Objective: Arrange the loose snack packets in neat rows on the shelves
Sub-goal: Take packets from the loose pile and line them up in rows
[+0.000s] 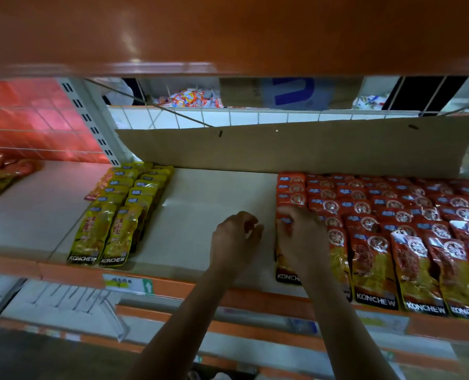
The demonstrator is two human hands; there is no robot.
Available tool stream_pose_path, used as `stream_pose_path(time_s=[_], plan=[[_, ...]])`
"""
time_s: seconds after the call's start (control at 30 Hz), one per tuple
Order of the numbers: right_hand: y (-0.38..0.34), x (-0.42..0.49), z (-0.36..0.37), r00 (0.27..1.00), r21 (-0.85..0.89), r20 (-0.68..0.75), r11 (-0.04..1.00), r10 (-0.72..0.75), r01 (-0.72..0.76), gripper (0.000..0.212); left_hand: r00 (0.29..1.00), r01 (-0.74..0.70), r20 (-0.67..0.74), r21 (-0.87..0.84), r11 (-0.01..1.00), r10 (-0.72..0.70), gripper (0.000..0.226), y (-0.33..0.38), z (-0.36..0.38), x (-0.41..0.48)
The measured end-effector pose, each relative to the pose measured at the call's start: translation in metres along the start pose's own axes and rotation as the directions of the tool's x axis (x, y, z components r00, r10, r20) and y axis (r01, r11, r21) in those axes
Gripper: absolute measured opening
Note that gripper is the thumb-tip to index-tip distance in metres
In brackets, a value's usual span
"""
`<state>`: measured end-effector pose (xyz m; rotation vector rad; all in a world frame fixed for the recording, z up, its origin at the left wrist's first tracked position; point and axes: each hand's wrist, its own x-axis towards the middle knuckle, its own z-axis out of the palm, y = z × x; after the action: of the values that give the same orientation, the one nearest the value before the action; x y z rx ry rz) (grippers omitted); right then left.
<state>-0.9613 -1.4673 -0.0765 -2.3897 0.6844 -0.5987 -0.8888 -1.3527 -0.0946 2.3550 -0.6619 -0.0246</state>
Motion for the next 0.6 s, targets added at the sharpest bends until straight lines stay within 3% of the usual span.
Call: stream_pose_path(time_s=[0.17,0.6], plan=[[-0.042,-0.009,0.040,0.984,0.007,0.119,0.992,-0.129,0.129,0.030,0.996,-0.036,-0.079,0.093,0.995,0.043,0.026,-0.030,-0.032,-0.005],[-0.209,-0.040,0.169,0.957,0.039,0.170,0.972,-0.236,0.233,0.027,0.981,0.031,-0.193,0.252,0.967,0.018,0.029,-0.179,-0.178,-0.014]])
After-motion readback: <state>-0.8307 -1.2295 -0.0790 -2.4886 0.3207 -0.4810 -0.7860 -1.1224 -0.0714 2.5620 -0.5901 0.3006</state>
